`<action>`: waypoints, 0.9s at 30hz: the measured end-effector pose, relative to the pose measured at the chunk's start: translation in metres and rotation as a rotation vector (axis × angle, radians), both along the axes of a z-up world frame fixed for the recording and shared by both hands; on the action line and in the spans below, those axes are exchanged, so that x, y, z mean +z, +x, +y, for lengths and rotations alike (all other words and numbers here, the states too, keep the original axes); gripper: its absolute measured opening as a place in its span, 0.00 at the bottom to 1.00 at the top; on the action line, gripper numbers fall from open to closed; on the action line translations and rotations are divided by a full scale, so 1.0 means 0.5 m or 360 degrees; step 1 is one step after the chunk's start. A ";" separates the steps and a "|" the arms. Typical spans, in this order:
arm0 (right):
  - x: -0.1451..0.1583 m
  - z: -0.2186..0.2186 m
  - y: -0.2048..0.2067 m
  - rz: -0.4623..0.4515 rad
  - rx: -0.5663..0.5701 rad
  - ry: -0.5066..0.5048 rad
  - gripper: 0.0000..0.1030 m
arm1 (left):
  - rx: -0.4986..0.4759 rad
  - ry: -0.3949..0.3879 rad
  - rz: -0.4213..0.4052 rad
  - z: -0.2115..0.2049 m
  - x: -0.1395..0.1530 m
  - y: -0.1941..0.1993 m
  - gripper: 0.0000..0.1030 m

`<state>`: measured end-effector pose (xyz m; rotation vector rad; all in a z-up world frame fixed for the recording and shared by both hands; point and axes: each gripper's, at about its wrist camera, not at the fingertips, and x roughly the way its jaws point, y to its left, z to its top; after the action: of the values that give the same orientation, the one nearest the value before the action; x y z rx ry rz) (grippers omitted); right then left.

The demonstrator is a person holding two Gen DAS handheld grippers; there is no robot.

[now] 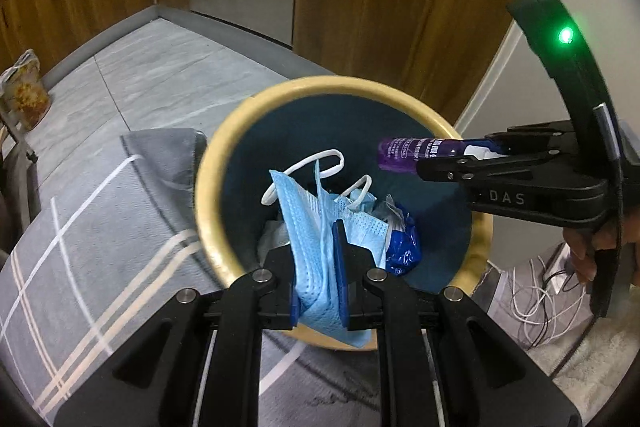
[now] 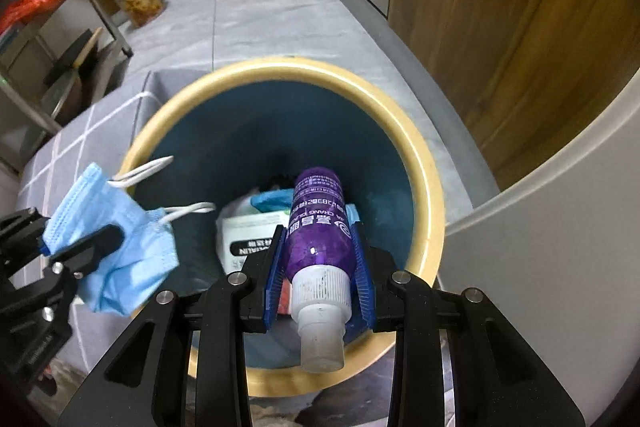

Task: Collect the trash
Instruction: 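Open both grippers over the bin to drop the mask and bottle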

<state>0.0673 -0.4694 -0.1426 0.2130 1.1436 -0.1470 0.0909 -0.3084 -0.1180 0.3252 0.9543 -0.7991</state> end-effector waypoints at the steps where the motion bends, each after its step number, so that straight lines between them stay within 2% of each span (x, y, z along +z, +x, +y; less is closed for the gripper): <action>1: -0.003 0.000 0.000 0.0009 0.0009 -0.0001 0.32 | 0.0001 0.0007 0.0005 -0.007 -0.006 0.003 0.13; 11: -0.019 -0.007 0.010 0.0011 0.0054 -0.0048 0.33 | 0.0068 -0.0015 0.0015 -0.011 -0.027 0.030 0.15; 17: -0.019 -0.003 0.015 0.0001 0.0047 -0.0061 0.33 | 0.0046 -0.0053 0.0000 -0.004 -0.016 0.027 0.30; 19: -0.015 0.001 0.015 -0.0013 0.0052 -0.0064 0.33 | 0.0047 -0.0064 -0.0015 0.001 -0.008 0.025 0.40; 22: -0.011 0.007 0.017 0.0000 0.0047 -0.0085 0.45 | 0.0068 -0.0084 -0.0041 0.015 0.007 0.026 0.45; 25: -0.001 0.011 0.014 -0.0004 0.0027 -0.0088 0.46 | 0.0101 -0.0096 -0.0063 0.037 0.021 0.026 0.52; 27: 0.010 0.018 0.006 -0.0015 0.0020 -0.0086 0.46 | 0.0115 -0.0088 -0.0080 0.053 0.029 0.021 0.52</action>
<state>0.0705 -0.4604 -0.1375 0.1586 1.1300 -0.1652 0.1015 -0.2818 -0.1033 0.2600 0.8906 -0.7469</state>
